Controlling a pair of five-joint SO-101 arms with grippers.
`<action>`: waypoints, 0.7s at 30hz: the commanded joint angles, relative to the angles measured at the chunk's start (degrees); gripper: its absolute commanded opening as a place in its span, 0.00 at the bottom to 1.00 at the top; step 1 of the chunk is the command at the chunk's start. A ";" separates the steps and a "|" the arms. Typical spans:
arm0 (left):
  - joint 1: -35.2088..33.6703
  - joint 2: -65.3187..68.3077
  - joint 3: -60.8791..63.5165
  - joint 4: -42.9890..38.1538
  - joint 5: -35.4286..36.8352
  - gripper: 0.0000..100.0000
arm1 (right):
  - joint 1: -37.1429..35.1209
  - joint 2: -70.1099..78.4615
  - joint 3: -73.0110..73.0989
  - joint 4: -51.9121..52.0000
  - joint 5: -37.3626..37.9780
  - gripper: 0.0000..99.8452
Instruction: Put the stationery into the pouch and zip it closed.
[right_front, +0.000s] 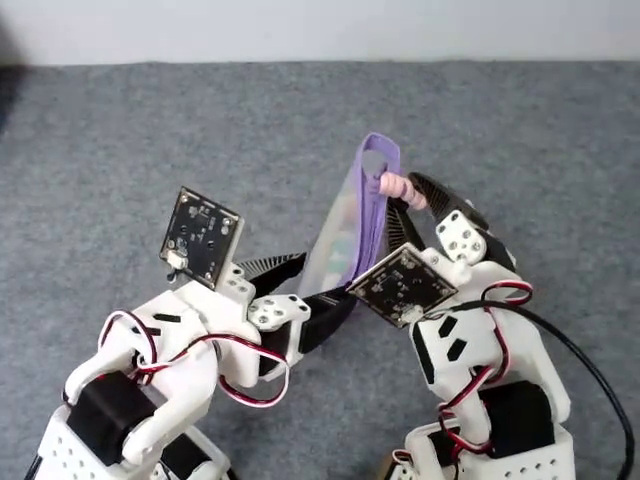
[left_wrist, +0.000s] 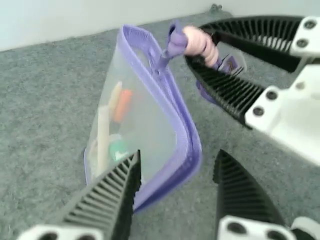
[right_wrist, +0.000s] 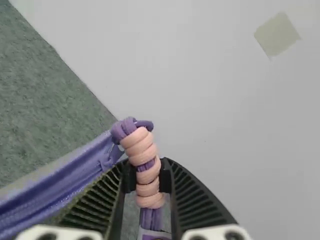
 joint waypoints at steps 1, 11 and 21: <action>0.53 -0.18 2.59 -4.31 0.35 0.23 | -1.98 -1.10 -2.29 -1.19 0.62 0.01; 1.85 -0.18 8.84 -11.96 0.26 0.23 | -2.51 -1.01 -2.20 -1.19 0.62 0.01; -2.20 -0.18 17.19 -20.92 0.26 0.23 | -2.51 -1.19 -2.20 -1.19 0.26 0.01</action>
